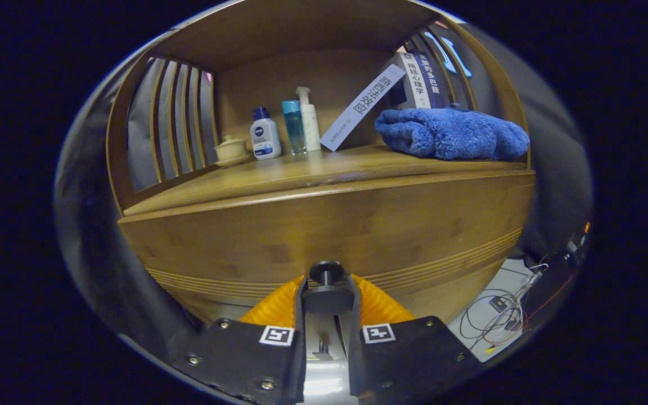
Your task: Pull open the drawer, take out the items inside it, and place them on the countertop above the cabinet.
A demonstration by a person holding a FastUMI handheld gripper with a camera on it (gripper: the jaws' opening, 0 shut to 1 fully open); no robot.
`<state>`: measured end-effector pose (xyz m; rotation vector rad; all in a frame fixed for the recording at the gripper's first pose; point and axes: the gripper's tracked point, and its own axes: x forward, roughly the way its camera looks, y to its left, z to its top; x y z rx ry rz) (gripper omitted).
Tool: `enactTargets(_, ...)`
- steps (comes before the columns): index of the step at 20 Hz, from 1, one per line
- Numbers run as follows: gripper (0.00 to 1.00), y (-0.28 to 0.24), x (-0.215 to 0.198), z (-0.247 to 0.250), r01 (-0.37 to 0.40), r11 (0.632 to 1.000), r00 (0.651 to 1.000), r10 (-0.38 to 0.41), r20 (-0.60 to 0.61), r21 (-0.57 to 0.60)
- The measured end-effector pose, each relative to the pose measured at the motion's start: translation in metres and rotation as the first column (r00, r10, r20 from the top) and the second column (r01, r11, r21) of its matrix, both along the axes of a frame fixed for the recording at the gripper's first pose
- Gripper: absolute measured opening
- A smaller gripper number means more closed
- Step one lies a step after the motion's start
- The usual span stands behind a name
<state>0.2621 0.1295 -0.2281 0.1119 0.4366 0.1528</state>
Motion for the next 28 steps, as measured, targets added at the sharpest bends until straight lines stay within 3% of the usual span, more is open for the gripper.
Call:
enactTargets(1, 0.17, 0.0, -0.005, -0.002, 0.002, 1.0, 1.0, -0.002, -0.001, 0.007)
enactTargets(14, 0.16, -0.027, -0.142, 0.001, 0.049, 0.999, 0.998, -0.049, -0.026, 0.001)
enactTargets(24, 0.16, -0.033, -0.174, -0.008, 0.063, 0.998, 0.992, -0.062, -0.112, 0.002)
enactTargets(26, 0.36, -0.034, -0.177, -0.006, 0.099, 0.995, 0.986, -0.096, -0.137, 0.01)
enactTargets(28, 0.47, -0.038, -0.186, 0.009, 0.128, 0.991, 0.984, -0.13, -0.118, -0.024)
